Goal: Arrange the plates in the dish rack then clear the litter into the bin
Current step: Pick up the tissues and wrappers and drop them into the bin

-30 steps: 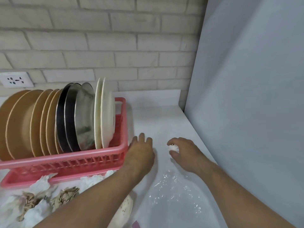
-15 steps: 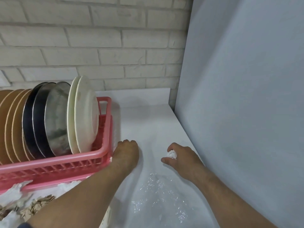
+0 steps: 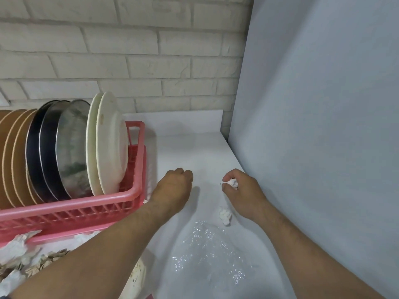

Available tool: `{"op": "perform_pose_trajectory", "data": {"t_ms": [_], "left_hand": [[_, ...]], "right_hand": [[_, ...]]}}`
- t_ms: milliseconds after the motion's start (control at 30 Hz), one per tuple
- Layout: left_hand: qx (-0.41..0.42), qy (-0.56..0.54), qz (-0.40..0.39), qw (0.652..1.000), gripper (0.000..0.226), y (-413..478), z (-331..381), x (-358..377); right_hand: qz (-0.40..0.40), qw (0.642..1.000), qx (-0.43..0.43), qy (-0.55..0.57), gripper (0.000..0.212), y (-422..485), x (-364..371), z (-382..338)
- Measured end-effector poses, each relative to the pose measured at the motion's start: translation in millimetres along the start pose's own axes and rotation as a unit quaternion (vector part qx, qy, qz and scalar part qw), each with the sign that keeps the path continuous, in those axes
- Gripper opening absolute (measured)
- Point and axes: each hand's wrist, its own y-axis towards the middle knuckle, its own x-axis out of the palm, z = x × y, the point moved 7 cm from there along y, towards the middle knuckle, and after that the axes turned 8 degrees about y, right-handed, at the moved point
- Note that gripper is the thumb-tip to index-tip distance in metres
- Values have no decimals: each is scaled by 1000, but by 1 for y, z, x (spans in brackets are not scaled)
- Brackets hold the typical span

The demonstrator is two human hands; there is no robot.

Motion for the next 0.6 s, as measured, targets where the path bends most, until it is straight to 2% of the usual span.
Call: {"op": "perform_pose_trajectory", "data": {"t_ms": [67,133,300,400,467,533,567,600], "left_hand": [[22,-28,-2,999,23,-5,13,-7],[47,-45,-22,998,30,-12,28,-9],[74,-43,-135,987,57,-23,72,16],[68,-40,-174,981,48,-25,82,38],[68,-67,-165,982,32,-23,82,41],[60,-100,-128,985,24,-17,77,30],[51,-116,-98,987,21,-13,72,19],[41,-131,-66,988,19,-10,66,7]], "right_hand": [[13,1000,6,3,12,-4,-7,0],[31,999,11,7,15,-12,-15,-2],[63,997,34,8,18,-36,-33,2],[61,997,50,7,21,-51,-37,7],[57,997,46,4,18,-60,-37,8],[46,998,41,-18,6,-66,-33,8],[30,998,44,-33,8,-68,-27,8],[4,998,50,-47,19,-71,-20,8]]}}
